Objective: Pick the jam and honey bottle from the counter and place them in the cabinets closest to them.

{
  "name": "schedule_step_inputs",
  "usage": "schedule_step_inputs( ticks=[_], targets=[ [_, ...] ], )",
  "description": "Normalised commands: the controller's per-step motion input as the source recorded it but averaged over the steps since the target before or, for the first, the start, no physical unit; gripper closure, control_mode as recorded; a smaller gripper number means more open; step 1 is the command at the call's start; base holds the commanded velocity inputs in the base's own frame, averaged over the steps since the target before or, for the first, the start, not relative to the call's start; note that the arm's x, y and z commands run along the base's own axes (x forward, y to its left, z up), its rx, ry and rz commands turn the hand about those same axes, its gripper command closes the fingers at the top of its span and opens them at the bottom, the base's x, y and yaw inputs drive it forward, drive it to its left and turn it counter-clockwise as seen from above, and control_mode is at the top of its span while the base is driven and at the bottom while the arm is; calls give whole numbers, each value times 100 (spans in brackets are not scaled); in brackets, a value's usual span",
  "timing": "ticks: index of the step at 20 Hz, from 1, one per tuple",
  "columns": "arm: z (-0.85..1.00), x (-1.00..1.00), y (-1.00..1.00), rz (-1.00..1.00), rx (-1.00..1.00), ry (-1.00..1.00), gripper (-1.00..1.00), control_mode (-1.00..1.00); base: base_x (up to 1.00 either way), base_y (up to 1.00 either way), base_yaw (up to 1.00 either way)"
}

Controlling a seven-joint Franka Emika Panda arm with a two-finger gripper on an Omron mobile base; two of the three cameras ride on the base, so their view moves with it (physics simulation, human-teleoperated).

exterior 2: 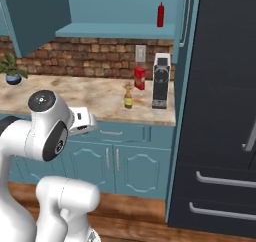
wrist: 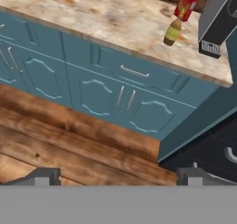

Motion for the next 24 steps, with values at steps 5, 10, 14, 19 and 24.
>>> schedule_step_inputs(
  ticks=[5, 10, 14, 19, 24],
  targets=[
    [0, 0, 0, 0, 0, 0, -100, 100, 0, -17, 0],
    [0, 0, 0, 0, 0, 0, -100, 100, 18, 0, 0],
    [0, 0, 0, 0, 0, 0, -100, 100, 54, 0, 0],
    [0, 0, 0, 0, 0, 0, -100, 100, 63, 0, -1],
    [0, 0, 0, 0, 0, 0, -100, 100, 66, 0, -2]
  ],
)
